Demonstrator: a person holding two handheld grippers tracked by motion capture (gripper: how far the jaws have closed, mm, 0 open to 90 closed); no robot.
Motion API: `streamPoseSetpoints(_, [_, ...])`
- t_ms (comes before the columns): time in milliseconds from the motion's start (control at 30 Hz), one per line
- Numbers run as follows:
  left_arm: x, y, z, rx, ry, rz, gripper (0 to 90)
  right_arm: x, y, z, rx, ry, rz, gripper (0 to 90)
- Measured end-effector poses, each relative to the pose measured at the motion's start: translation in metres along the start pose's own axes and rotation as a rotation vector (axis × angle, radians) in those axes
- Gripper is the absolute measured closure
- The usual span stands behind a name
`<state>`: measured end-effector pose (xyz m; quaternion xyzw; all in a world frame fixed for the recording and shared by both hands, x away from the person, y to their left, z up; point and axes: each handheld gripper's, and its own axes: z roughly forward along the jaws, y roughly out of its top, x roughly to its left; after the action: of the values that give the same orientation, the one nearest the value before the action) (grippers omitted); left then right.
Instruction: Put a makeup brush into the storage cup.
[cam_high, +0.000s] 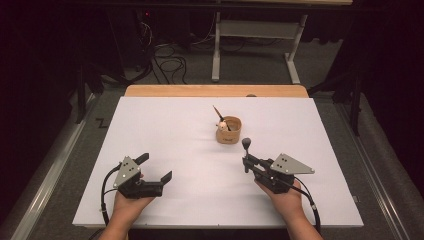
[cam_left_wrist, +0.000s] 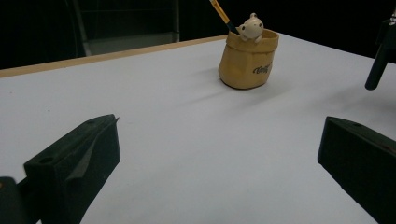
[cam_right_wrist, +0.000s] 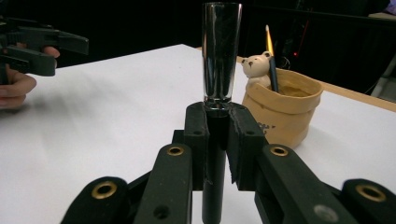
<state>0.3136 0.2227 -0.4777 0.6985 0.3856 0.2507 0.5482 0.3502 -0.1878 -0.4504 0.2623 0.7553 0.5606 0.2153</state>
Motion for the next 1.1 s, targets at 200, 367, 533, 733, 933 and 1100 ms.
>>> streamPoseSetpoints(200, [0.002, -0.001, -0.001, -0.001, -0.004, -0.011, 0.1, -0.005, 0.000, -0.002, -0.011, -0.017, 0.012, 80.6])
streamPoseSetpoints(367, [0.002, -0.001, 0.000, -0.002, -0.008, -0.019, 0.1, -0.010, 0.003, -0.002, -0.039, -0.026, 0.024, 80.7])
streamPoseSetpoints(533, [0.002, -0.001, 0.000, -0.004, -0.012, -0.025, 0.1, -0.016, 0.005, 0.002, -0.051, -0.020, 0.043, 80.6])
streamPoseSetpoints(733, [0.002, -0.001, -0.001, -0.006, -0.021, -0.023, 0.1, -0.020, 0.010, 0.006, -0.047, -0.035, 0.060, 80.6])
streamPoseSetpoints(933, [0.002, -0.001, -0.002, -0.011, -0.022, -0.023, 0.1, -0.028, 0.018, 0.013, -0.059, -0.045, 0.083, 80.6])
streamPoseSetpoints(1100, [0.002, -0.001, -0.002, -0.007, -0.029, -0.018, 0.1, -0.034, 0.024, 0.024, -0.053, -0.058, 0.093, 80.6])
